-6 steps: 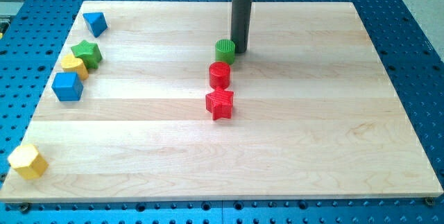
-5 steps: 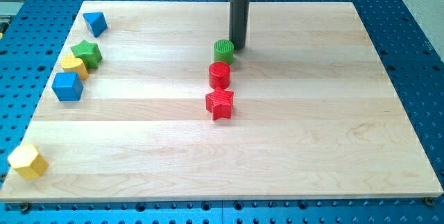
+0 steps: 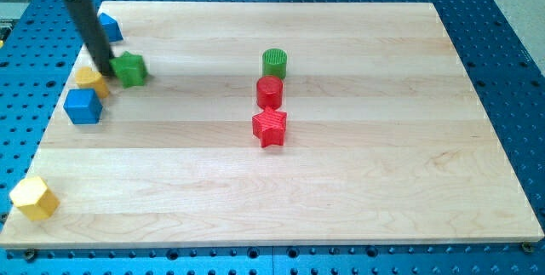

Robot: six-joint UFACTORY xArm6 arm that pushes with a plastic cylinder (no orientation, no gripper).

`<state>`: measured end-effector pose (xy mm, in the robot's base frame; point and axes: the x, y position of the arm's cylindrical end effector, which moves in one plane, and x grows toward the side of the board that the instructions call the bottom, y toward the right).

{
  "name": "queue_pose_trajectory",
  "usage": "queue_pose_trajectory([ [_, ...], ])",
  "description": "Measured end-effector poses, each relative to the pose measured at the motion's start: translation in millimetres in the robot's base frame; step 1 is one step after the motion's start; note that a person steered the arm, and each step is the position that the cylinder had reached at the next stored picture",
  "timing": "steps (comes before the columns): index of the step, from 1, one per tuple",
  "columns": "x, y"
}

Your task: Separate the green star from the yellow heart

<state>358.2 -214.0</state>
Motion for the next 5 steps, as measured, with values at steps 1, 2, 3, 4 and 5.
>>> queue_pose_trajectory([
  [1, 2.9, 62.8],
  [2, 31.6, 38.7],
  [3, 52.6, 82.7],
  [4, 10.6, 113.5],
  [5, -16.5, 118.2],
])
